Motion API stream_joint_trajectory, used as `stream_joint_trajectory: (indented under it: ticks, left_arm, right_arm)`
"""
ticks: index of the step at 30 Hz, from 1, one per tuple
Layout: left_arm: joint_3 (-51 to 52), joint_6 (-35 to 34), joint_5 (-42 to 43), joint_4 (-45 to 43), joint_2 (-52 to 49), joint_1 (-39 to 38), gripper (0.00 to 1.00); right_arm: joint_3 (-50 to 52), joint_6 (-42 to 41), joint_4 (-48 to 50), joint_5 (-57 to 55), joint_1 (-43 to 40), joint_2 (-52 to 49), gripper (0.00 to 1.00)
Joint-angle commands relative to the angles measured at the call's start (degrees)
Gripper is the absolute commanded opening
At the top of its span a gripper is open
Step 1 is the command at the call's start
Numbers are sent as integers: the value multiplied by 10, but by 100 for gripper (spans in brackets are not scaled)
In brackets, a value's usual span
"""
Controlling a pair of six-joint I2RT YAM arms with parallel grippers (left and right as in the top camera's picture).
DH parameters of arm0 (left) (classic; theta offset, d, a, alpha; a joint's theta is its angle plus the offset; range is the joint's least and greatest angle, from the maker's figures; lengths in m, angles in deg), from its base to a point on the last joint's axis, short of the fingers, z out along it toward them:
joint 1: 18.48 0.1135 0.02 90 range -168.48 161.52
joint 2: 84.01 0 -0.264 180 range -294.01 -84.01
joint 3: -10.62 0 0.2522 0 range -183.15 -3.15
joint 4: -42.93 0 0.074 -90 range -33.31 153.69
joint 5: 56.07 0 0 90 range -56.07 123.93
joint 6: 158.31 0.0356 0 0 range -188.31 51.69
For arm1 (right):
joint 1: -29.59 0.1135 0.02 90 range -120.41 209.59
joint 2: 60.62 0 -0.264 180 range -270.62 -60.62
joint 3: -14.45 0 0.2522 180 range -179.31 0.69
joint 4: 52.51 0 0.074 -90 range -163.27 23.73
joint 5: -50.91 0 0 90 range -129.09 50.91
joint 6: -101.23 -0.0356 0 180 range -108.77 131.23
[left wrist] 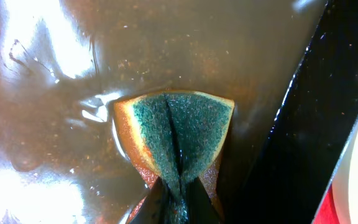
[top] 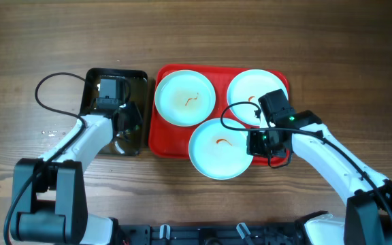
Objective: Clean dirty plates on tray and stack at the side
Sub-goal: 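Grasp the green sponge in the black water tray with the left gripper, then lift the sponge with the left gripper and carry it toward the front plate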
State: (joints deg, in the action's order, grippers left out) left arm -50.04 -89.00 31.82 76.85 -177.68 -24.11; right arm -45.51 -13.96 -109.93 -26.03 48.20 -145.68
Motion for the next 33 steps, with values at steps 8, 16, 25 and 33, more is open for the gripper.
stream_joint_trajectory:
  ticks: [8,16,25,33]
  left_arm:
    - [-3,35,-3,25,153,0,4]
    - [-3,35,-3,34,167,0,4]
    - [-3,40,-4,-19,184,0,4]
    - [-3,40,-4,-71,217,0,4]
  right_arm:
    - [5,10,23,6,1,9,4]
    - [5,11,23,5,1,9,4]
    - [5,12,23,5,1,9,4]
    - [5,12,23,5,1,9,4]
